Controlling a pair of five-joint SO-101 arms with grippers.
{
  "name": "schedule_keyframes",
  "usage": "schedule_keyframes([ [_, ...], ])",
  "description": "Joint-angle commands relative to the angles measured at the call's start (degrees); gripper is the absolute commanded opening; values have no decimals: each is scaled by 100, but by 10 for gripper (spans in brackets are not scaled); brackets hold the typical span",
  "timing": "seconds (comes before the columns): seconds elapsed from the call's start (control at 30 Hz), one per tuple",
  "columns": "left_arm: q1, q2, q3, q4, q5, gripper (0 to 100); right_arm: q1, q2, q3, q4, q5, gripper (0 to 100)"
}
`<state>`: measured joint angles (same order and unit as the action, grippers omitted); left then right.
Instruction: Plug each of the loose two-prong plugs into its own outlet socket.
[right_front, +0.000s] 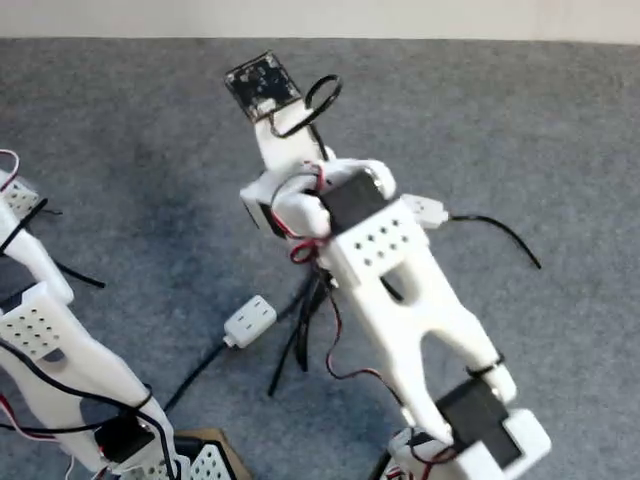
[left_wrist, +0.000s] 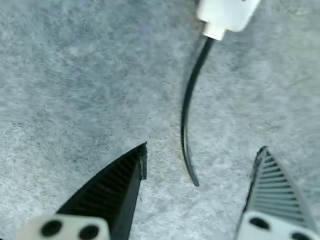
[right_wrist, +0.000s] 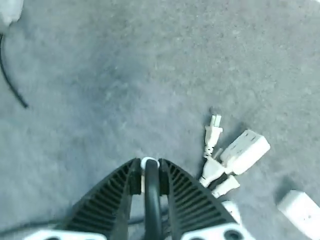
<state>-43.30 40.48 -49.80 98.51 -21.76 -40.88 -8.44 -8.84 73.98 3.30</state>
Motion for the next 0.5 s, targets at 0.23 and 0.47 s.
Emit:
schedule_keyframes([
  [0.23, 1200, -2097, -31, 308, -536, 337, -75, -2800, 3495, -2255, 1284, 5],
  [0.47, 2281, -5455, 3670, 185, -1275, 337, -75, -4989, 6738, -3600, 1292, 5],
])
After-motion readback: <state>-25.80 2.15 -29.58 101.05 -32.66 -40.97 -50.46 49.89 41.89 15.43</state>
